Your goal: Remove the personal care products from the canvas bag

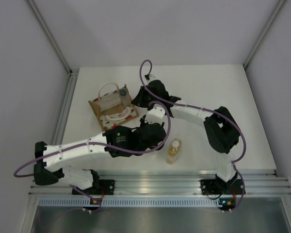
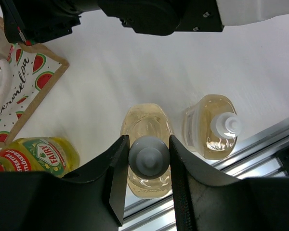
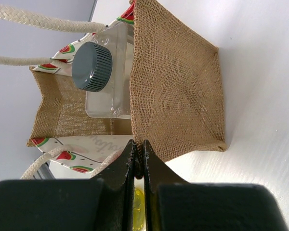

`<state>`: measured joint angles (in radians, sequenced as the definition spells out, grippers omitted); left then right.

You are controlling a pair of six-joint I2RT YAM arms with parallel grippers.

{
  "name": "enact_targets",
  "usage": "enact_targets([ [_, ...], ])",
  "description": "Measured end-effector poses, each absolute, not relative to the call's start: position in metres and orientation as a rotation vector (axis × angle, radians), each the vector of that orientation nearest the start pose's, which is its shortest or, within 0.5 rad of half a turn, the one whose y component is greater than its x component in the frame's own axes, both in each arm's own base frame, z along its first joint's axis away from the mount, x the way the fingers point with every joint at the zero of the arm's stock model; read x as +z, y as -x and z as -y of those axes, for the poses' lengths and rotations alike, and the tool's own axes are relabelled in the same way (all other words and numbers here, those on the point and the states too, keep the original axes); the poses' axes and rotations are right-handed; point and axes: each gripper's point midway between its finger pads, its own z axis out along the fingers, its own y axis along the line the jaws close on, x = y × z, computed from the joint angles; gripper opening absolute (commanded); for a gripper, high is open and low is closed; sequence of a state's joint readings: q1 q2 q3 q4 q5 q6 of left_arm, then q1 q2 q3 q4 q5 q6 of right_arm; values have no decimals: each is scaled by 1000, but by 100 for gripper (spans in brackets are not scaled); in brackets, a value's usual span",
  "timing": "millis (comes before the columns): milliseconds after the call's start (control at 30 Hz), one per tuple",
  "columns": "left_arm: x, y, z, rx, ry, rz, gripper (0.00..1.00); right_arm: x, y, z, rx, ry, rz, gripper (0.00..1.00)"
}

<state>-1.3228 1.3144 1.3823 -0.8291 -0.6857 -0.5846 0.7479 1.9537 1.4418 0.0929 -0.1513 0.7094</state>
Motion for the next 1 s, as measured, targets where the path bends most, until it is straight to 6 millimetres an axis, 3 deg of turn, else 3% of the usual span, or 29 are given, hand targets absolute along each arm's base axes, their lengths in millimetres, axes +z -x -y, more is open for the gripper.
enact_targets([
  [500,193,-175,293,-227,-321,-2172,0,163,-382,-427,1052,147,-2151,0],
  [800,180,-178,291,-224,-239,-2172,0,163,-382,-427,1053,147,-2151,0],
  [833,181,-178,292,-229,-227,-2169,5,163,-382,-427,1053,147,-2151,0],
  [867,180,-178,292,-231,-223,-2168,20,163,-382,-427,1053,146,-2151,0],
  [1000,180,-179,293,-235,-214,-2164,46,163,-382,-427,1053,146,-2151,0],
])
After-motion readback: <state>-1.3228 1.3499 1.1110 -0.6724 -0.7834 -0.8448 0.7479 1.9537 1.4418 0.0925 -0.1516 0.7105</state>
